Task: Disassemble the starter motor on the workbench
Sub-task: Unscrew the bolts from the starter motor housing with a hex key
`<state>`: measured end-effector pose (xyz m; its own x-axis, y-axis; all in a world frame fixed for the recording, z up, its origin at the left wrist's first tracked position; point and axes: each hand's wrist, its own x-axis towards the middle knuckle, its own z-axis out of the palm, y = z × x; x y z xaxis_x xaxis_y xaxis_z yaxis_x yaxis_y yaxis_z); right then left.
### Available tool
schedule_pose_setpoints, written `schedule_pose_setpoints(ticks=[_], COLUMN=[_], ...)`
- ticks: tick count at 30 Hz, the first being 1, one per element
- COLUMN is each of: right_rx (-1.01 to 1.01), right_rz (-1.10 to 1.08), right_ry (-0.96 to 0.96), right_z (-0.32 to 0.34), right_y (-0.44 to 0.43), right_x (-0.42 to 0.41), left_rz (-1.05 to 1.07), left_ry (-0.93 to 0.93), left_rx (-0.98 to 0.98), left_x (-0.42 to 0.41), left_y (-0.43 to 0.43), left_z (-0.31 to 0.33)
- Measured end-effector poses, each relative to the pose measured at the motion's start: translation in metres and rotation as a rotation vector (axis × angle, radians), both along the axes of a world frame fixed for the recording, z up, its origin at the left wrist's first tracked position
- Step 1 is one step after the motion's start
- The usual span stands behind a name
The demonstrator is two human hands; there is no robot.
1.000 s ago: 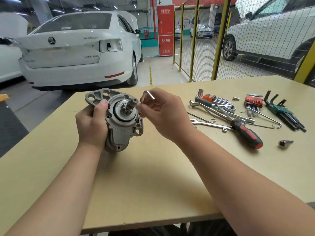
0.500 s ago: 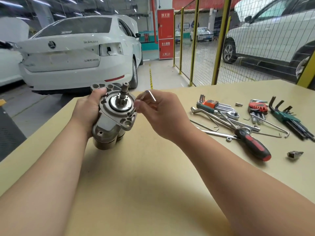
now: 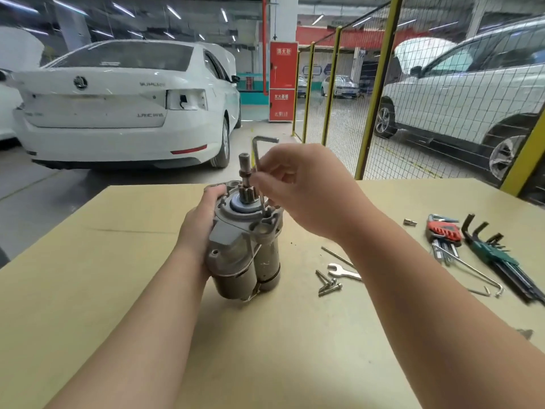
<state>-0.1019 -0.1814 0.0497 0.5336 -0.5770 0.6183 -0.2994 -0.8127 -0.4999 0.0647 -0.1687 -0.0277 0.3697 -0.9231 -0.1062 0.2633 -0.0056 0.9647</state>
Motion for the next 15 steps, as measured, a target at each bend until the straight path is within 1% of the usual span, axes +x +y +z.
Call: schedule_pose_setpoints(ticks=[2,4,6,10,12,14,15], right_rx=[0.042,0.052,0.051,0.088,0.069,0.053,0.063], right_rz=[-0.005,-0.009,-0.006,-0.009,-0.018,-0.032,-0.038], right_ry=[-0.090,-0.154,-0.180,-0.241,-0.245,-0.224,-0.229], right_z=[-0.007,-0.011,-0.012,-0.014,-0.014,-0.014,-0.014], right_y=[-0.005,-0.010,-0.017,-0.030,-0.036,-0.042,-0.045], right_x=[-0.006,-0.008,-0.009,-0.013,-0.012,-0.012,-0.013], left_rz=[-0.030,-0.080,-0.122,-0.122,-0.117,-0.024,0.046], left_ry=[-0.022,-0.033,-0.061,-0.083,-0.153,-0.296,-0.381], left_rx=[0.019,0.087,0.117,0.135,0.223,0.334,0.329], left_x=[-0.002,-0.003,-0.002,-0.004,-0.005,-0.008,-0.009], left_y=[-0.010,-0.023,-0.032,-0.056,-0.059,-0.063,-0.063], left_z=[0.005,0.013,0.020,0.028,0.031,0.034,0.034])
